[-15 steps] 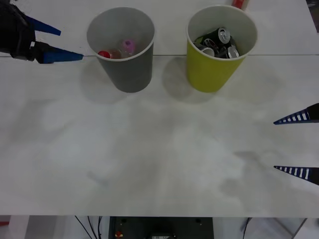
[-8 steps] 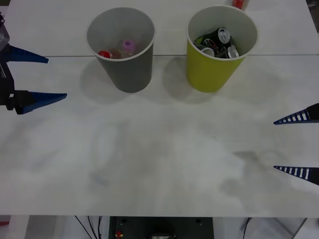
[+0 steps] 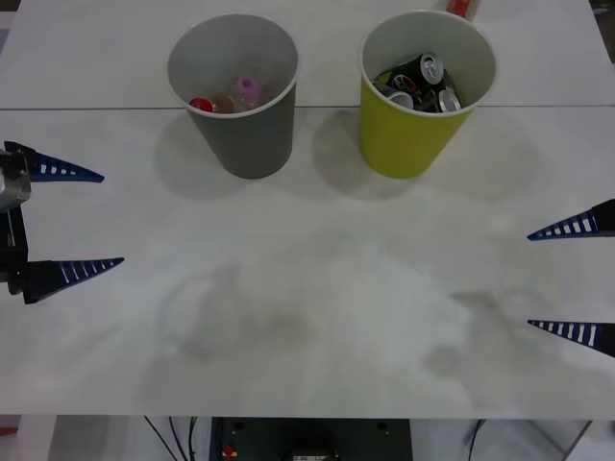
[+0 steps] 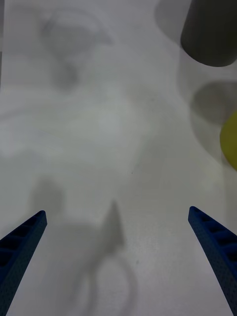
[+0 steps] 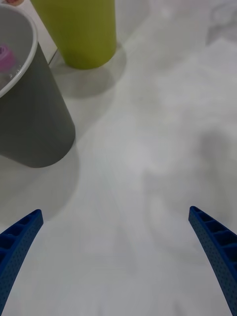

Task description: Put the can into the green bin and the plastic bottle into the gray bin

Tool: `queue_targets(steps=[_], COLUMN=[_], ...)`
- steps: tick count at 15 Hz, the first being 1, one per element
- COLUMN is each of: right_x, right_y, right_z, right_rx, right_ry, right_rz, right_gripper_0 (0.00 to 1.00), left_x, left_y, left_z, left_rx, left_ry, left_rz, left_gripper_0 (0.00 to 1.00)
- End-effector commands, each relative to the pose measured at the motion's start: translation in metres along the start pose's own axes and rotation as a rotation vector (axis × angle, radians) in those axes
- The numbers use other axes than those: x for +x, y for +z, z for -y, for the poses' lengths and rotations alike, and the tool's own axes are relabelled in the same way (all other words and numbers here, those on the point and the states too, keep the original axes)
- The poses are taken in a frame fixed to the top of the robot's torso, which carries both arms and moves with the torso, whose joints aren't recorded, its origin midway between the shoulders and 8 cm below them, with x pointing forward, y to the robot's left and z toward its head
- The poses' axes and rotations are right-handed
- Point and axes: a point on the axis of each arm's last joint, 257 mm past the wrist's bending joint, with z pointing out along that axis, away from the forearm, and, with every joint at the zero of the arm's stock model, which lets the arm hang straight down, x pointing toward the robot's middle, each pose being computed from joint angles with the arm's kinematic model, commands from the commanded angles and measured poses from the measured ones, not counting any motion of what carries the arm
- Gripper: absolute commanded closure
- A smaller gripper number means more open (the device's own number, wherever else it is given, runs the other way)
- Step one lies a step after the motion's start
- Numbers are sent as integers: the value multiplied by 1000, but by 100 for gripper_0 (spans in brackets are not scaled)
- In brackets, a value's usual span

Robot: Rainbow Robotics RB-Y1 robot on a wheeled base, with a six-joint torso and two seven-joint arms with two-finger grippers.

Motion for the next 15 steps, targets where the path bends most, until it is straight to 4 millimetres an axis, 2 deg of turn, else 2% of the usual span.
queue_targets(steps=[1,10,15], right_x=[0,0,0], right_y=[0,0,0], right_z=[0,0,0], right_rx=[0,0,0], right_ry=[0,0,0], right_rz=[0,0,0], right_gripper_0=[0,0,0], left_x=[10,27,31], left_y=[1,-1,-1], left_z=[21,69,81], left_rx=[26,88,109], left_ry=[60,155,138], left_rz=[-5,-58,-57], left_gripper_0=[0,0,0])
